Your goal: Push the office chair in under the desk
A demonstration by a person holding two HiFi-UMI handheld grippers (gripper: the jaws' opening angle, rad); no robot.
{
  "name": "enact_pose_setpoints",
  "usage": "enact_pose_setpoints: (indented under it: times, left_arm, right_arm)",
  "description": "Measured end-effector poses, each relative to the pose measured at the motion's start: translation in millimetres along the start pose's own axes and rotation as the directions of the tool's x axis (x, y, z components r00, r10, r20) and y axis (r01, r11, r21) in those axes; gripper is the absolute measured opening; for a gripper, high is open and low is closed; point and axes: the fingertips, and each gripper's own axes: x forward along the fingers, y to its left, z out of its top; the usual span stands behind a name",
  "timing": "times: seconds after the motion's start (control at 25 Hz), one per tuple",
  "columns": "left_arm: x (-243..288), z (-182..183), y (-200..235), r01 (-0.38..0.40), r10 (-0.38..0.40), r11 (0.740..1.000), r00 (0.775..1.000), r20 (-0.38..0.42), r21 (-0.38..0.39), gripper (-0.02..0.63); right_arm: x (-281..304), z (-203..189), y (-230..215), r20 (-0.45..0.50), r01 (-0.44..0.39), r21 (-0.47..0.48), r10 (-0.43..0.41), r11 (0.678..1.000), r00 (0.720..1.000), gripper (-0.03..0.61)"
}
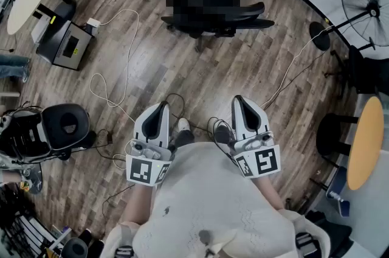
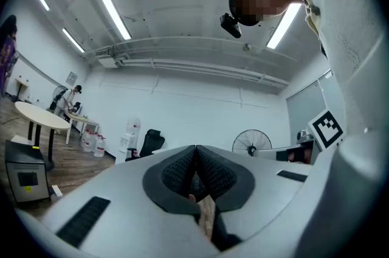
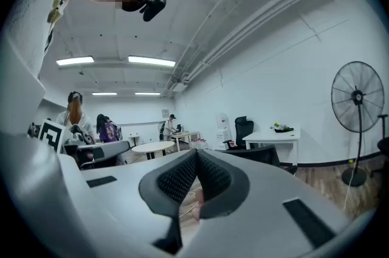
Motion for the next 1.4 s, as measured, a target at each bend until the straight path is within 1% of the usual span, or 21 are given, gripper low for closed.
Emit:
enact_pose_setpoints:
  times: [0.08,0.2,0.32,0.44,0.52,0.6,0.72,0.84,0.88,0.92,0.96,1.0,1.04,1.2,1.24,1.32,1.4]
  left_arm:
    - [-7,9,-25,0.003,-0.003,1.0,1.0,0.016,0.006,0.021]
    - [-12,13,-78,-0.011,0.01,0.999,1.0,0.024,0.036,0.021]
    - [-5,4,-151,-0.034,0.033,0.999,0.999,0.03,0.038,0.021]
    - [9,-6,-225,-0.043,0.042,0.998,0.998,0.047,0.038,0.021]
    - [12,-12,-265,-0.062,0.059,0.997,0.997,0.059,0.05,0.021]
    - [10,-17,-293,-0.088,0.084,0.994,0.995,0.058,0.065,0.021]
    - [2,-24,-308,-0.15,0.149,0.985,0.989,0.021,0.089,0.023]
    - [-6,-28,-308,-0.201,0.204,0.975,0.979,-0.022,0.098,0.026]
    - [-6,-28,-308,-0.207,0.211,0.974,0.977,-0.034,0.096,0.034]
    - [-7,-29,-309,-0.21,0.215,0.973,0.976,-0.042,0.094,0.077]
    - [-7,-29,-310,-0.212,0.217,0.973,0.975,-0.046,0.093,0.134]
    - [-7,-28,-312,-0.215,0.22,0.972,0.974,-0.046,0.099,0.165]
    - [-8,-27,-313,-0.22,0.226,0.969,0.973,-0.044,0.111,0.184]
    - [-8,-25,-315,-0.244,0.255,0.953,0.966,-0.043,0.181,0.228]
    - [-8,-25,-314,-0.251,0.263,0.949,0.964,-0.043,0.19,0.239]
    - [-7,-29,-310,-0.261,0.275,0.945,0.96,-0.045,0.197,0.241]
    - [-4,-34,-305,-0.266,0.281,0.944,0.959,-0.049,0.197,0.241]
  right_arm:
    - [-27,5,-6,0.005,-0.001,-0.014,0.001,1.0,1.0,0.007]
    - [-75,13,-26,0.011,-0.016,0.003,0.016,1.0,1.0,0.006]
    - [-132,23,-65,0.024,-0.039,0.009,0.039,0.999,0.999,0.006]
    - [-176,24,-114,0.007,-0.056,0.009,0.056,0.998,0.998,0.006]
    - [-202,19,-142,-0.017,-0.071,0.005,0.071,0.997,0.997,0.006]
    - [-224,16,-164,-0.033,-0.089,-0.007,0.089,0.996,0.995,0.006]
    - [-244,16,-179,-0.044,-0.119,-0.029,0.117,0.993,0.992,0.008]
    - [-251,20,-188,-0.029,-0.114,-0.052,0.113,0.992,0.993,0.009]
    - [-252,21,-190,-0.025,-0.111,-0.056,0.11,0.992,0.994,0.009]
    - [-253,21,-192,-0.025,-0.115,-0.058,0.114,0.992,0.993,0.011]
    - [-253,21,-193,-0.03,-0.126,-0.056,0.124,0.99,0.992,0.052]
    - [-255,19,-195,-0.037,-0.138,-0.051,0.136,0.989,0.99,0.146]
    - [-256,19,-197,-0.042,-0.146,-0.043,0.144,0.988,0.989,0.17]
    - [-260,18,-206,-0.049,-0.159,-0.025,0.157,0.987,0.986,0.19]
    - [-259,18,-208,-0.051,-0.159,-0.026,0.158,0.987,0.986,0.196]
    - [-258,19,-210,-0.047,-0.156,-0.036,0.155,0.987,0.987,0.198]
    - [-254,19,-211,-0.049,-0.158,-0.051,0.156,0.986,0.987,0.186]
